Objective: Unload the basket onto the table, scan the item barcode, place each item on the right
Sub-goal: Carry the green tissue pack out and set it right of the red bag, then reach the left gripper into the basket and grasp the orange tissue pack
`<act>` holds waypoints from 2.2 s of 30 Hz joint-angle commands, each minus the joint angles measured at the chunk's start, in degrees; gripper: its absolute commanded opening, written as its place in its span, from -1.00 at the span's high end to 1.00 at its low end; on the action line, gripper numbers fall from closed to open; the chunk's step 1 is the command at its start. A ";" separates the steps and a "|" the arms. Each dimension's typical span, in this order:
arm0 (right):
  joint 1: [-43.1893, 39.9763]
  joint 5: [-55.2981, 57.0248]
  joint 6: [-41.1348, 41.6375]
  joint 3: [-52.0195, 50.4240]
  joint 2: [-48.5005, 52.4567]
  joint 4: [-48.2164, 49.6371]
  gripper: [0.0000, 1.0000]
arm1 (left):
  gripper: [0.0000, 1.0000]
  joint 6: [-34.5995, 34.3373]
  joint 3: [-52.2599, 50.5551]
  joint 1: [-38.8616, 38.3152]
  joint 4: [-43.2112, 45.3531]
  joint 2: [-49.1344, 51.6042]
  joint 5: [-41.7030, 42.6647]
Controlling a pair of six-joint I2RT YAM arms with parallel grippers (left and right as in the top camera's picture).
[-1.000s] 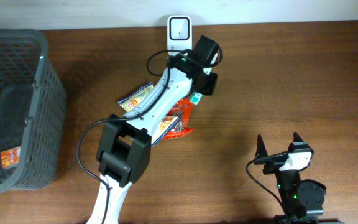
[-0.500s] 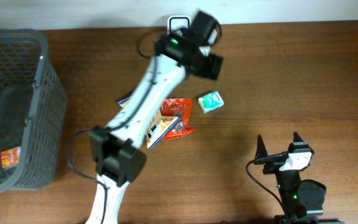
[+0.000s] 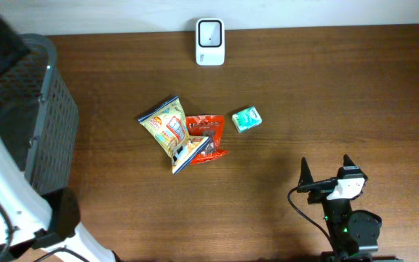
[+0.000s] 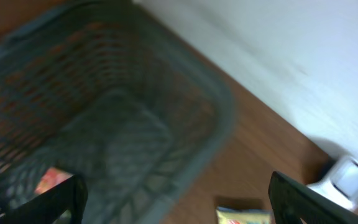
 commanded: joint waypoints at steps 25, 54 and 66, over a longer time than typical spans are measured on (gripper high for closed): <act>-0.33 0.70 -0.39 -0.52 -0.37 -0.13 -0.97 | -0.55 -4.44 -68.52 17.55 24.04 0.85 -8.22; -0.33 0.70 -0.39 -0.52 -0.37 -0.13 -0.96 | 1.00 -14.14 -86.27 20.65 45.13 1.81 -7.69; -0.33 0.70 -0.39 -0.52 -0.37 -0.13 -0.97 | 1.00 -6.71 -71.32 20.13 42.62 -16.00 6.86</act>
